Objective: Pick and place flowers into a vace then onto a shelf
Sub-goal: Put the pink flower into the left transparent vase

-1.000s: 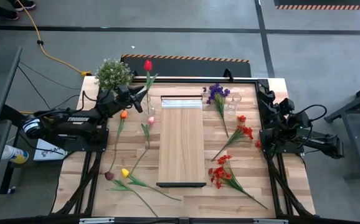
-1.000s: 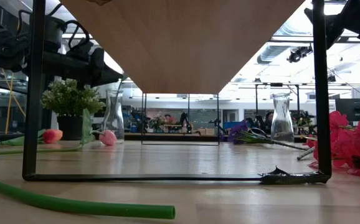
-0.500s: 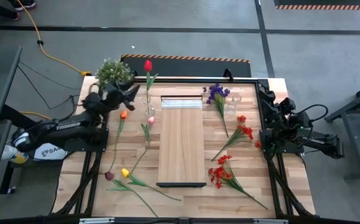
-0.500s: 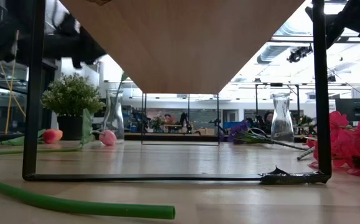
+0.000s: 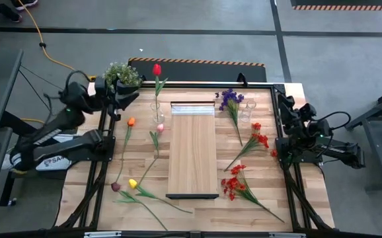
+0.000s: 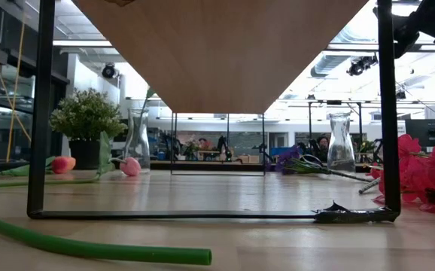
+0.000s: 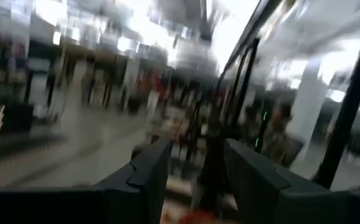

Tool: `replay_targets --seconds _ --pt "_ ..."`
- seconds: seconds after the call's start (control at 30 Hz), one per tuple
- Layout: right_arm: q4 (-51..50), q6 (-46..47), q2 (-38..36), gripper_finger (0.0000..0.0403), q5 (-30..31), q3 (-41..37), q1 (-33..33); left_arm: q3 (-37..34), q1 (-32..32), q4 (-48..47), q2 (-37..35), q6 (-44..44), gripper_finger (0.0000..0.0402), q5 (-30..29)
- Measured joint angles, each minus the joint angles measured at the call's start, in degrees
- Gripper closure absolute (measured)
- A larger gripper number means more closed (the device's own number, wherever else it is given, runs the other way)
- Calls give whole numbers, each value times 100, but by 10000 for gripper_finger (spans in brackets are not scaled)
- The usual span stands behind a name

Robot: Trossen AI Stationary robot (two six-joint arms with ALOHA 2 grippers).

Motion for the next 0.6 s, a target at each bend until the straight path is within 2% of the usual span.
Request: replay_targets --seconds 0.13,0.3,0.47,0.6 --pt "34 -7 1 131 -28 1 0 1119 -454 -1970 454 96 224 -590" --pt "34 -8 0 132 -42 2 2 2058 -998 -3534 1097 -323 223 -1153" --pt "32 -8 0 130 -81 2 0 2462 -1461 -4575 1635 -1350 223 -1158" --pt "32 -8 1 132 -107 1 1 2496 -1887 -5172 1833 -2225 223 -1192"
